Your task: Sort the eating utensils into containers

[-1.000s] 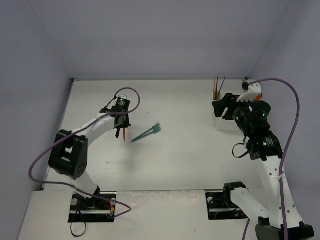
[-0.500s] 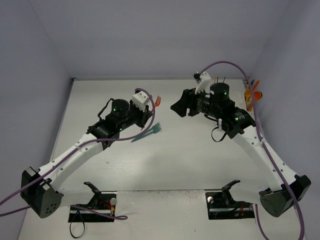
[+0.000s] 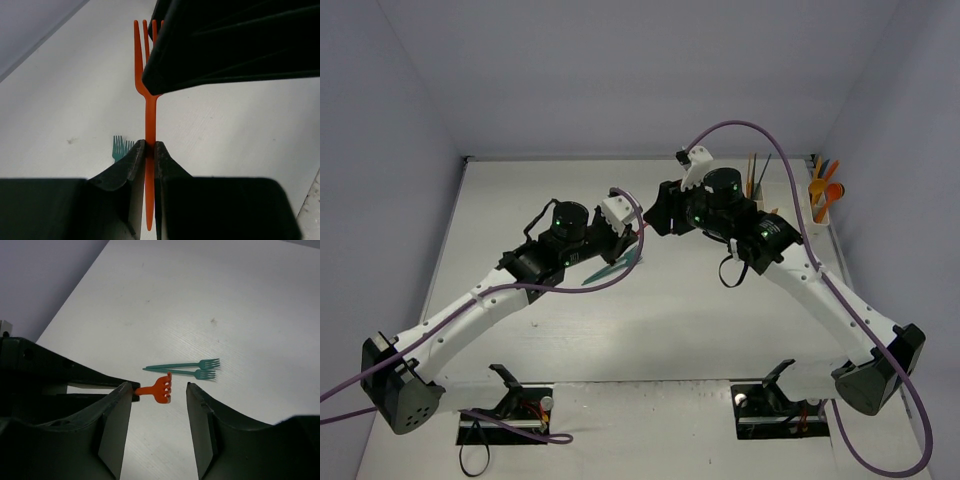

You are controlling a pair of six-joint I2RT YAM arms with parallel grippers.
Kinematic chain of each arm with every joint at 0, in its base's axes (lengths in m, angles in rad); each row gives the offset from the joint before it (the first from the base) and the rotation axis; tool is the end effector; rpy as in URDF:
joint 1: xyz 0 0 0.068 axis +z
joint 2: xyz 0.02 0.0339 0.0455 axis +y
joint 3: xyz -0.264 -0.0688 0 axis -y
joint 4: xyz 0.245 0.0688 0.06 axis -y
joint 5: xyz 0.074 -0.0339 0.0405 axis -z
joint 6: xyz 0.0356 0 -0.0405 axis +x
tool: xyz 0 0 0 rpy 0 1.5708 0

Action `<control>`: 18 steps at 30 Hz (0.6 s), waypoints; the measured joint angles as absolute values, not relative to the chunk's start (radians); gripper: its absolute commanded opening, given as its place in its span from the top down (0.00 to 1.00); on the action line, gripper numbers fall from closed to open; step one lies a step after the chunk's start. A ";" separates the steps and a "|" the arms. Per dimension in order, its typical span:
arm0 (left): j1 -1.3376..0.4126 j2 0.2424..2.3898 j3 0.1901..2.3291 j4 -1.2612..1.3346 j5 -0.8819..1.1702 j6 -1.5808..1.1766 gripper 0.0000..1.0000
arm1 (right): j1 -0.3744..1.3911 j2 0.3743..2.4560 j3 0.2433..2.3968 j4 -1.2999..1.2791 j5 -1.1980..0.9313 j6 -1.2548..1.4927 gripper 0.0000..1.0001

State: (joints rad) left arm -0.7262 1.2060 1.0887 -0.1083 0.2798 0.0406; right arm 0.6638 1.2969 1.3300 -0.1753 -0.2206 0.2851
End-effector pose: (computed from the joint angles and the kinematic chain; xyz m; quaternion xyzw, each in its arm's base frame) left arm 0.2040 -0.1944 0.3668 0.3703 0.6858 -0.3101 0.5444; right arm 0.2308 0.1904 0.4203 -0.2122 0.7240 0.3714 0.5412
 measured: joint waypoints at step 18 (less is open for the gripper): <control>-0.746 1.206 1.094 -0.141 0.280 0.054 0.84 | 0.694 1.303 1.328 -0.175 -0.094 0.280 1.00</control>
State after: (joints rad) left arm -0.7464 1.2060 1.0943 -0.1406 0.2798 0.0544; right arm 0.6940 1.3033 1.3281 -0.1753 -0.0939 0.2799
